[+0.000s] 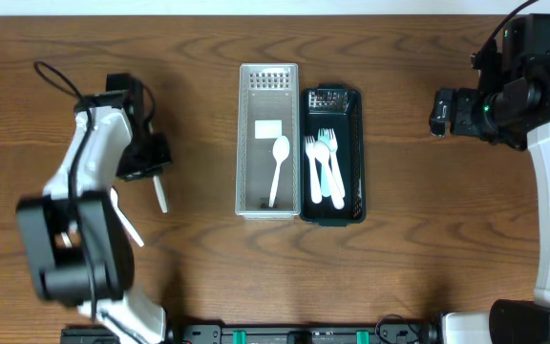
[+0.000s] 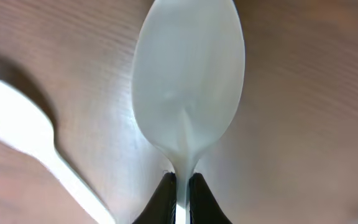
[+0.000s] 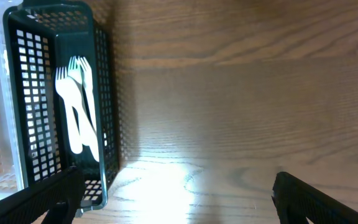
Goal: Pack container
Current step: 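Lower the spoon into the white basket and open the left gripper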
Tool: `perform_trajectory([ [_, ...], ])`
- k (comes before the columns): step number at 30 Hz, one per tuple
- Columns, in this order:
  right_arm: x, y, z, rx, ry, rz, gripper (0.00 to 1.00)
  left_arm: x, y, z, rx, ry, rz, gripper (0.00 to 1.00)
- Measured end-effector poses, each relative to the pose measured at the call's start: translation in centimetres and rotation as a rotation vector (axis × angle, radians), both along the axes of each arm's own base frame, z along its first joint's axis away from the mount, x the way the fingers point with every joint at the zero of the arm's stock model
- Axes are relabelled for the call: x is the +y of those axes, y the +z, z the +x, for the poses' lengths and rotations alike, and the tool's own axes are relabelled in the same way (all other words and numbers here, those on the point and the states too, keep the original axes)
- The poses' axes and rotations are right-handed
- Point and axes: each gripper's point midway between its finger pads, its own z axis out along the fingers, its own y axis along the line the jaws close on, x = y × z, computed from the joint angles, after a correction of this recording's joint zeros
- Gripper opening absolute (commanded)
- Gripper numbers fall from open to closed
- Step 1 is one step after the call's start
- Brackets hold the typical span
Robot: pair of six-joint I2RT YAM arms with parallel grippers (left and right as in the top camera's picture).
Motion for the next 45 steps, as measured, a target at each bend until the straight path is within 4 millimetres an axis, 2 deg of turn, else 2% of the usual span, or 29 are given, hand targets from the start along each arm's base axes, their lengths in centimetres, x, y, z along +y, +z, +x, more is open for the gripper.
perform_trajectory([
  [2, 0.0, 0.0, 0.0, 0.000, 0.000, 0.000, 0.99, -2.6, 4.4, 0.6, -0.121, -0.076, 0.003, 0.06],
  [4, 0.0, 0.0, 0.0, 0.000, 0.000, 0.000, 0.99, -6.0, 8.8, 0.9, -0.262, -0.171, -0.006, 0.06],
  [6, 0.0, 0.0, 0.0, 0.000, 0.000, 0.000, 0.99, -9.4, 12.0, 0.2, -0.366, -0.255, -0.024, 0.06],
  [7, 0.0, 0.0, 0.0, 0.000, 0.000, 0.000, 0.99, -10.6, 12.8, -0.1, -0.395, -0.284, -0.031, 0.06],
  [8, 0.0, 0.0, 0.0, 0.000, 0.000, 0.000, 0.99, -12.6, 13.9, -0.7, -0.434, -0.333, -0.046, 0.06],
  [10, 0.0, 0.0, 0.0, 0.000, 0.000, 0.000, 0.99, -15.2, 14.5, -1.2, -0.466, -0.395, -0.068, 0.06],
  [12, 0.0, 0.0, 0.0, 0.000, 0.000, 0.000, 0.99, -17.6, 14.2, -1.3, -0.477, -0.449, -0.083, 0.06],
  [13, 0.0, 0.0, 0.0, 0.000, 0.000, 0.000, 0.99, -18.9, 13.6, -1.1, -0.472, -0.475, -0.089, 0.06],
  [16, 0.0, 0.0, 0.0, 0.001, 0.000, 0.000, 0.99, -20.7, 11.3, -0.5, -0.427, -0.497, -0.088, 0.06],
  [21, 0.0, 0.0, 0.0, 0.001, 0.000, 0.000, 0.99, -21.6, 5.5, 1.0, -0.305, -0.480, -0.057, 0.06],
  [25, 0.0, 0.0, 0.0, 0.001, 0.000, 0.000, 0.99, -21.7, 1.3, 1.2, -0.207, -0.479, -0.025, 0.07],
  [27, 0.0, 0.0, 0.0, 0.001, 0.000, 0.000, 0.99, -21.6, -0.2, 1.1, -0.167, -0.480, -0.011, 0.17],
  [30, 0.0, 0.0, 0.0, 0.002, 0.000, 0.000, 0.99, -21.5, -0.8, 1.0, -0.152, -0.490, -0.005, 0.41],
  [32, 0.0, 0.0, 0.0, 0.002, 0.000, 0.000, 0.99, -21.3, -0.6, 1.0, -0.156, -0.491, 0.001, 0.63],
  [35, 0.0, 0.0, -0.1, 0.003, 0.001, -0.001, 0.99, -20.6, 0.0, 0.5, -0.143, -0.495, 0.028, 0.68],
  [38, 0.0, 0.0, -0.1, 0.003, 0.004, -0.001, 0.99, -20.0, 1.9, 0.3, -0.146, -0.512, 0.045, 0.78],
  [41, 0.0, 0.0, -0.1, 0.004, 0.008, -0.003, 0.99, -19.4, 6.4, 0.8, -0.232, -0.520, 0.070, 0.93],
  [42, 0.0, 0.0, -0.1, 0.004, 0.010, -0.004, 0.99, -19.0, 8.8, 1.0, -0.287, -0.510, 0.083, 0.98],
  [45, 0.0, 0.0, -0.1, 0.004, 0.014, -0.006, 0.99, -17.0, 14.7, 0.9, -0.434, -0.464, 0.108, 0.98],
])
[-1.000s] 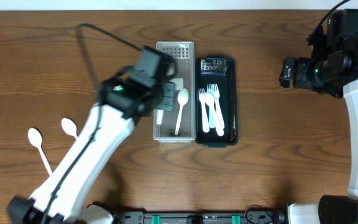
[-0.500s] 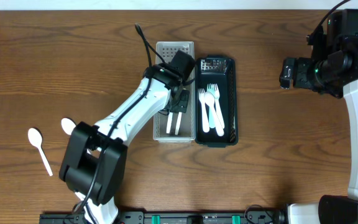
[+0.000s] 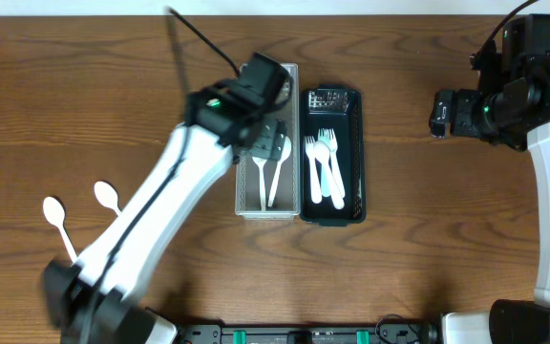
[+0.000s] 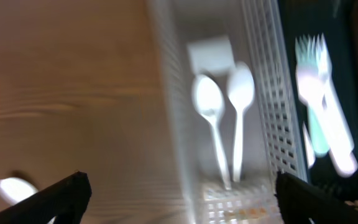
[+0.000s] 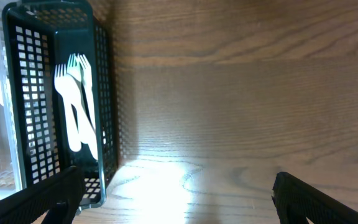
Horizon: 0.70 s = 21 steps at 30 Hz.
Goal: Pack container
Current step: 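Lower the spoon into the white basket and open the left gripper, then move the left gripper back and grasp a third white spoon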
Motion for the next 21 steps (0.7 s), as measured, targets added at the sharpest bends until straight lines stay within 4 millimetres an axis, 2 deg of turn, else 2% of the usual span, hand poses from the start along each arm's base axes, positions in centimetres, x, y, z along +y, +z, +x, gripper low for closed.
perform_trajectory([
  [2, 0.0, 0.0, 0.0, 0.000, 0.006, -0.002, 0.99, 2.7, 3.4, -0.7, -0.078, 0.064, -0.012, 0.98],
  [4, 0.0, 0.0, 0.0, 0.000, 0.011, -0.004, 0.99, 7.2, 6.0, -1.9, -0.128, 0.196, -0.028, 0.98],
  [6, 0.0, 0.0, 0.0, -0.001, 0.012, -0.004, 0.99, 12.2, 7.2, -3.3, -0.145, 0.374, -0.032, 0.98],
  [9, 0.0, 0.0, 0.0, 0.000, 0.012, -0.004, 0.99, 18.3, 7.5, -4.9, -0.160, 0.624, -0.044, 0.98],
  [11, 0.0, 0.0, 0.0, -0.001, 0.012, -0.004, 0.99, 21.2, 6.4, -5.7, -0.146, 0.749, -0.065, 0.98],
  [14, 0.0, 0.0, 0.0, -0.001, 0.013, -0.004, 0.99, 24.1, 3.1, -6.1, -0.095, 0.874, -0.102, 0.98],
  [17, 0.0, 0.0, 0.0, 0.000, 0.015, -0.005, 0.99, 25.8, -1.6, -6.0, -0.032, 0.944, -0.137, 0.98],
  [21, 0.0, -0.1, -0.2, 0.007, 0.015, -0.005, 0.99, 26.7, -7.7, -6.6, 0.064, 0.994, -0.159, 0.98],
])
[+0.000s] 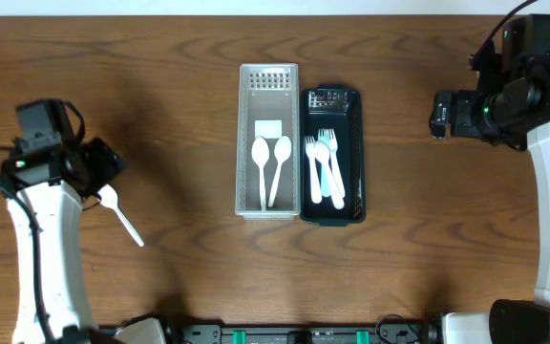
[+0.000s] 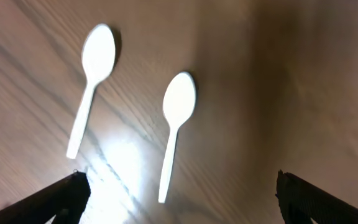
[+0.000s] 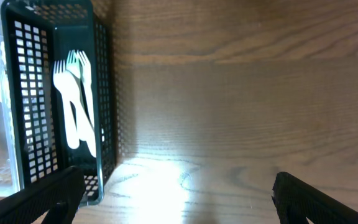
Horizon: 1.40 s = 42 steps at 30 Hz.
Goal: Pack container
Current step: 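Move the left gripper back and grasp a third white spoon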
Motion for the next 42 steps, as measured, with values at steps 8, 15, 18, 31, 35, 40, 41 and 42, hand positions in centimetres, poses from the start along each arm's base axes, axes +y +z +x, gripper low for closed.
perform_trajectory([
  [8, 0.0, -0.1, -0.3, 0.014, 0.000, 0.000, 0.99, 0.0, -8.5, -0.9, 0.132, 0.027, -0.106, 0.98],
  [15, 0.0, -0.2, -0.6, 0.026, 0.000, 0.001, 0.99, -0.1, -13.1, -0.6, 0.223, 0.033, -0.166, 0.98],
  [18, 0.0, -0.2, -0.6, 0.027, 0.001, 0.001, 0.99, -0.3, -14.5, -0.5, 0.245, 0.031, -0.189, 0.98],
  [31, -0.1, -0.3, -0.8, 0.036, 0.001, -0.008, 0.99, -0.7, -15.2, 0.4, 0.220, 0.023, -0.227, 0.95],
  [35, -0.2, -0.3, -0.8, 0.036, 0.000, -0.011, 0.99, -0.7, -15.2, 0.4, 0.218, 0.025, -0.227, 0.75],
  [40, -0.3, -0.3, -0.8, 0.037, -0.001, -0.015, 0.99, -0.8, -15.2, 0.4, 0.219, 0.024, -0.227, 0.41],
  [41, -0.3, -0.3, -0.8, 0.037, -0.002, -0.016, 0.99, -0.7, -15.2, 0.4, 0.219, 0.024, -0.227, 0.33],
  [42, -0.3, -0.3, -0.8, 0.037, -0.002, -0.016, 0.99, -0.8, -15.2, 0.4, 0.219, 0.020, -0.227, 0.27],
])
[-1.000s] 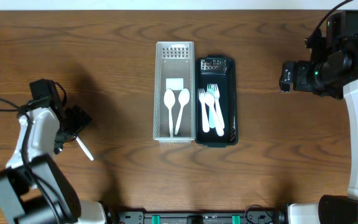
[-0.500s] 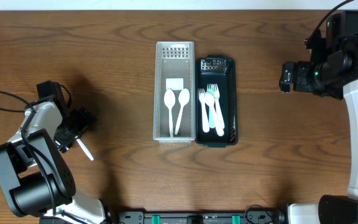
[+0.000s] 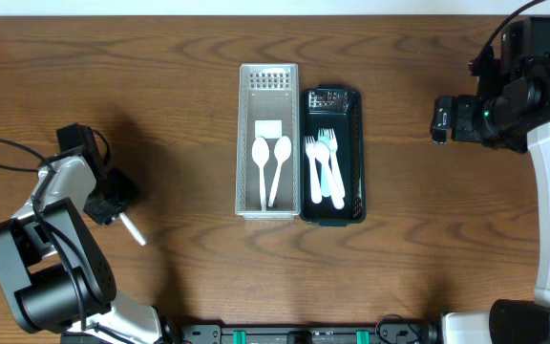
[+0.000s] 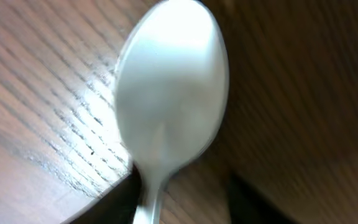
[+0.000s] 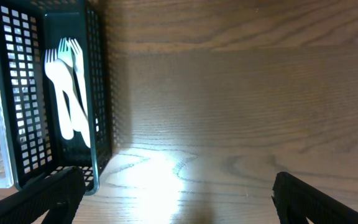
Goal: Pack container
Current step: 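Move the left gripper back and grasp a third white spoon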
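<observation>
My left gripper (image 3: 113, 198) is low over the table's left side, its fingers either side of a white spoon (image 4: 169, 93). The spoon's handle (image 3: 133, 230) sticks out toward the front. In the left wrist view the left gripper (image 4: 185, 208) stands open: one finger is against the handle and the other is apart from it. The white basket (image 3: 245, 143) holds two white spoons (image 3: 270, 162). Beside it, the black basket (image 3: 356, 153) holds several forks (image 5: 67, 93). My right gripper (image 3: 440, 117) hovers open at the far right, nothing between its fingers (image 5: 179, 205).
The two baskets stand side by side in the table's middle. A black cable (image 3: 8, 158) loops by the left arm. The right arm's white body runs down the right edge.
My left gripper was up above two spoons lying on the left of the table. It is now down around one of them, whose bowl fills the wrist view. The right arm barely shifted.
My left gripper was shut on a spoon at the table's left, with one spoon in the white basket. Then it was open over that basket, which held two spoons. Then it was back above two loose spoons, and now it straddles one.
</observation>
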Tool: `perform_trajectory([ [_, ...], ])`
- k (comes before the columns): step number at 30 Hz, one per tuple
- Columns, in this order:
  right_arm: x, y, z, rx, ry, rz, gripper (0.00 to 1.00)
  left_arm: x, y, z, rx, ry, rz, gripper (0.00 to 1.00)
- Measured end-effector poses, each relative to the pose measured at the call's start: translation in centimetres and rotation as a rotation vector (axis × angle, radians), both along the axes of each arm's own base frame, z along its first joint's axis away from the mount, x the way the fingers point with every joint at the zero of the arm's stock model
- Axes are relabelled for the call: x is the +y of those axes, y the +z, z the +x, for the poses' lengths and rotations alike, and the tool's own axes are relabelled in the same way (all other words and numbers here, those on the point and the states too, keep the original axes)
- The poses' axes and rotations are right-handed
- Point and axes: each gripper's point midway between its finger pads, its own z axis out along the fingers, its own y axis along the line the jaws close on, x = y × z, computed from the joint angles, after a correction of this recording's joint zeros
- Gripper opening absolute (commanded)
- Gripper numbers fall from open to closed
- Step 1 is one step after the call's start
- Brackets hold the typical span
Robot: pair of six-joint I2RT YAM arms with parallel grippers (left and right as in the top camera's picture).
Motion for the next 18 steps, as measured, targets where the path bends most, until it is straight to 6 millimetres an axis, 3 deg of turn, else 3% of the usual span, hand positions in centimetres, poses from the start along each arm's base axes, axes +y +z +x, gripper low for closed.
perform_trajectory([
  [10, -0.05, -0.02, -0.06, 0.003, -0.001, -0.003, 0.99, -0.06, 0.00, 0.02, -0.001, -0.001, -0.004, 0.06],
  [18, -0.05, -0.02, -0.07, 0.003, -0.001, -0.003, 0.99, -0.14, 0.05, -0.09, 0.003, -0.004, -0.004, 0.06],
])
